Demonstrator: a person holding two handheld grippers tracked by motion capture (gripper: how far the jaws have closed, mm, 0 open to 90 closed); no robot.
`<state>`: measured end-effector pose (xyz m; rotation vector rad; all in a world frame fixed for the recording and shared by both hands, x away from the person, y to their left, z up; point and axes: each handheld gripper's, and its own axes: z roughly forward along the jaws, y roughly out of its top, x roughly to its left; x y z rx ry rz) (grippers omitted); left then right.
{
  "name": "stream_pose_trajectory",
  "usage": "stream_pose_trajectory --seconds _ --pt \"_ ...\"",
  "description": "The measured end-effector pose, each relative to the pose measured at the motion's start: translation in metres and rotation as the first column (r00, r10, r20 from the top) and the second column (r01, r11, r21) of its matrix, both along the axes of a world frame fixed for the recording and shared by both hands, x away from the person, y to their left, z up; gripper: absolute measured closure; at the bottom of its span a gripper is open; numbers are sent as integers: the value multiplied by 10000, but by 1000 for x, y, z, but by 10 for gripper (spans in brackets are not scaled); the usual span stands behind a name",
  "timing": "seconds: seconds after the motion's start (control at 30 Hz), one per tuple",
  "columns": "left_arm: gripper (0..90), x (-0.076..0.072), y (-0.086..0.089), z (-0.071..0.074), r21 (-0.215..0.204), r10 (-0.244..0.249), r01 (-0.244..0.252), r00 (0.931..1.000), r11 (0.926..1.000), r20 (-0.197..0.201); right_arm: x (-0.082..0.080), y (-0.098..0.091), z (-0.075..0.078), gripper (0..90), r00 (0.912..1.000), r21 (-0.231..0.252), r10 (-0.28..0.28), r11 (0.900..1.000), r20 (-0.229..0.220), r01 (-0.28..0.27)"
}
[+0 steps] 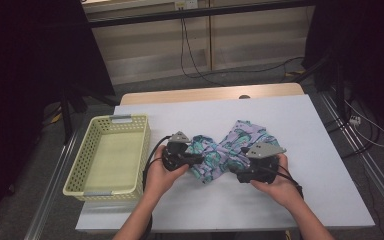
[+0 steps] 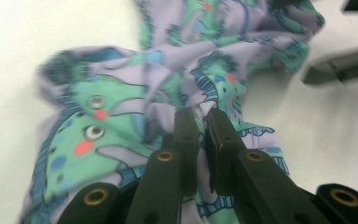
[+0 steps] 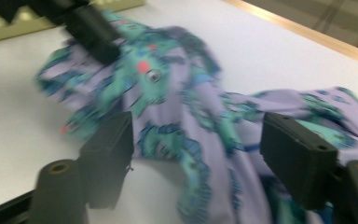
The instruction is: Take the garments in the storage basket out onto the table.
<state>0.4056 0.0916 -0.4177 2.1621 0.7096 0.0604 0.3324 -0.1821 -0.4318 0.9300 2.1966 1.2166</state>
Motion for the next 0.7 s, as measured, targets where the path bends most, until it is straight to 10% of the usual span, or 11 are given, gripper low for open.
stream_pose_trajectory --seconds 0.3,0.57,0.67,0.7 --pt "838 13 20 -3 94 793 -798 9957 9968 470 4 40 -18 520 9857 -1019 1547 9817 -675 -1610" --pt "838 20 16 -16 539 946 -983 9932 9937 683 27 53 -37 464 9913 -1626 938 9808 -929 -1080" --pt "838 21 16 -18 774 859 -932 9920 9926 928 30 52 -37 578 9931 -1620 813 9823 -845 -942" --pt "838 22 15 -21 824 882 -951 9926 9921 834 32 45 -35 752 9969 -2008 423 9781 -668 -549"
